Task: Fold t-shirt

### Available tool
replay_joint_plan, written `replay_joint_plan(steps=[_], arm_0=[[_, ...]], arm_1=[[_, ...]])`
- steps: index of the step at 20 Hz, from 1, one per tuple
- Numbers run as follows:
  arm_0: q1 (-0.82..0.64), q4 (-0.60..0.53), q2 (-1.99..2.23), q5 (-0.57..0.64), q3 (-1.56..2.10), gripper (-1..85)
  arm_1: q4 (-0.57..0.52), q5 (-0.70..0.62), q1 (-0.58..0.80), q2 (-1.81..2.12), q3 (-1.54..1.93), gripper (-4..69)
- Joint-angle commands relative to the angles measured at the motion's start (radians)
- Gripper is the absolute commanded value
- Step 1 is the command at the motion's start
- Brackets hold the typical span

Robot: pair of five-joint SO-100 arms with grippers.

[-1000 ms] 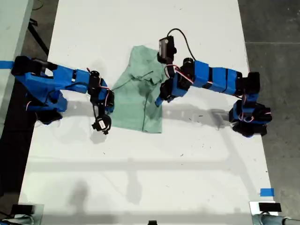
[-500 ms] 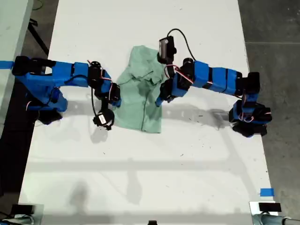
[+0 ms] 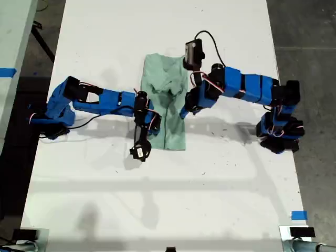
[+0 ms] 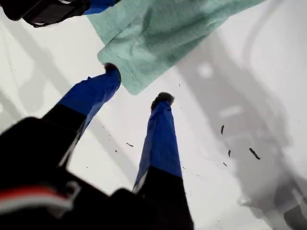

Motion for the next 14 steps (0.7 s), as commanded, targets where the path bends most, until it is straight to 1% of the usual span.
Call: replay_joint_plan(steps=[1, 2, 5, 8, 10, 12, 14], arm_0=[[0.026, -0.008, 0.084, 0.051, -0.049, 19.8], [0.026, 0.005, 0.149, 0.071, -0.034, 20.8], [-0.015, 0.109, 0.402, 0.14, -0.026, 20.8], [-0.126, 0.256, 0.673, 0.19, 0.055, 19.6], [-0.213, 0.331, 0.861, 0.207, 0.196, 19.3], [-0.276, 0.356, 1.055, 0.207, 0.396, 18.6], [-0.304, 0.319, 1.25, 0.195, 0.647, 17.0]], arm_1=[[0.005, 0.006, 0.002, 0.089, 0.002, 18.5], [0.003, 0.008, 0.003, 0.095, 0.014, 18.3], [0.003, 0.006, 0.015, 0.14, 0.066, 18.1], [0.005, -0.009, 0.044, 0.272, 0.143, 17.8], [0.005, -0.012, 0.072, 0.411, 0.242, 17.6], [0.005, -0.012, 0.095, 0.565, 0.385, 16.0], [0.005, 0.018, 0.123, 0.73, 0.574, 14.4]])
